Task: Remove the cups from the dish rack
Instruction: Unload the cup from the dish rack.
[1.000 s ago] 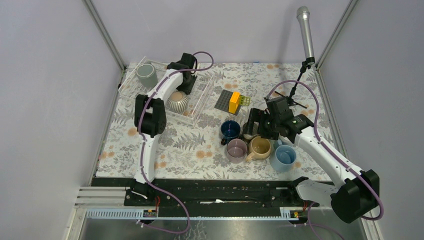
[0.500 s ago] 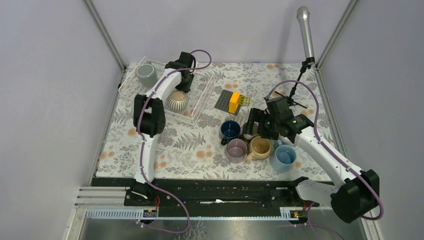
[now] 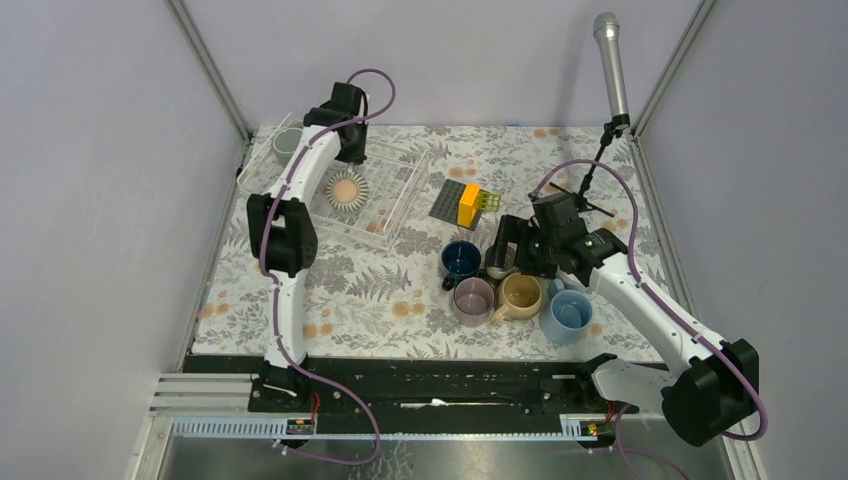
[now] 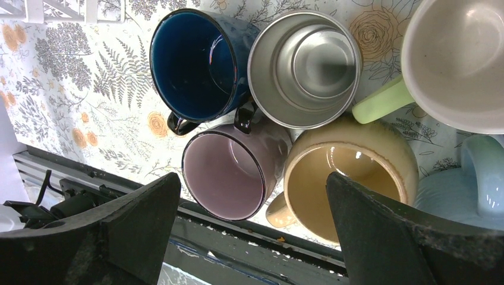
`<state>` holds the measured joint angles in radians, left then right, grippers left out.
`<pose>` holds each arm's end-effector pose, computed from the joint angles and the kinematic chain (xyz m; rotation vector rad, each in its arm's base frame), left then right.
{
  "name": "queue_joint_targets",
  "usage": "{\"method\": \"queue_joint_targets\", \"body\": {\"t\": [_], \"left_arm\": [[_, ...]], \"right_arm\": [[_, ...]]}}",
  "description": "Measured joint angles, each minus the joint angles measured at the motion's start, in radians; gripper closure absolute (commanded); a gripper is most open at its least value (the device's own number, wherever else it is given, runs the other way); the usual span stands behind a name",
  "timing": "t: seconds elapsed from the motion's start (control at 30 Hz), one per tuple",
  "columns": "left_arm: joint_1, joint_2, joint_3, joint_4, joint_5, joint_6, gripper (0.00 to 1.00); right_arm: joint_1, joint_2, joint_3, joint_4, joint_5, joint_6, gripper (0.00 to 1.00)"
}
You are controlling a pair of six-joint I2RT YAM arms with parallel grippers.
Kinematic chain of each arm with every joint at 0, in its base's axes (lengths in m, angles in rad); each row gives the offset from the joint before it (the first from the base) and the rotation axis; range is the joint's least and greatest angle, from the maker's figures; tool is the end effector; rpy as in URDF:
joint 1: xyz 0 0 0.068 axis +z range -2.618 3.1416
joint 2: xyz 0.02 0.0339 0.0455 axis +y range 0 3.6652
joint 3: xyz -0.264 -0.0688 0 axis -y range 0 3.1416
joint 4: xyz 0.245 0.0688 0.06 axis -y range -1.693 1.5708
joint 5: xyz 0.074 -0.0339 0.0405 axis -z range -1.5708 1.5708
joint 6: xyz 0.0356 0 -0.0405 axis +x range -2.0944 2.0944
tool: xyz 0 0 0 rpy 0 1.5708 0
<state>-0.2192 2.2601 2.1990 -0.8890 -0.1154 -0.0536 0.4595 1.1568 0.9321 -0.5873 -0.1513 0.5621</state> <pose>0.4887 -0.1047 0.2732 0.1614 2.5068 0.0342 0.2137 0.1118 0.2799 0.0522 2.4742 0.6457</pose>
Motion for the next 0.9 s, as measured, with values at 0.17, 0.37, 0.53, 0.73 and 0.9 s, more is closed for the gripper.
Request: {"method": "queue_joint_targets", "body": {"t": [0.17,0.37,0.53,0.73,0.9], "left_arm": [[0.008,-0.023,0.005,0.0,0.01,-0.026,1.0],[0.008,-0.047,-0.014,0.005,0.016,-0.042,1.0],[0.007,-0.09,-0.055,0.021,0.016,-0.065,1.0],[-0.003,-0.151,-0.131,0.051,0.014,-0.08,1.0],[-0.016,-0.198,-0.207,0.099,-0.002,-0.087,1.0]], "right_arm": [[0.0,0.0,0.0,0.011,0.0,0.0,0.0],[0.0,0.0,0.0,0.026,0.0,0.001,0.0],[0.0,0.0,0.0,0.028,0.0,0.003,0.0],[0.0,0.0,-0.002,0.048,-0.001,0.005,0.0],[0.0,0.0,-0.013,0.058,-0.001,0.009,0.0]]}}
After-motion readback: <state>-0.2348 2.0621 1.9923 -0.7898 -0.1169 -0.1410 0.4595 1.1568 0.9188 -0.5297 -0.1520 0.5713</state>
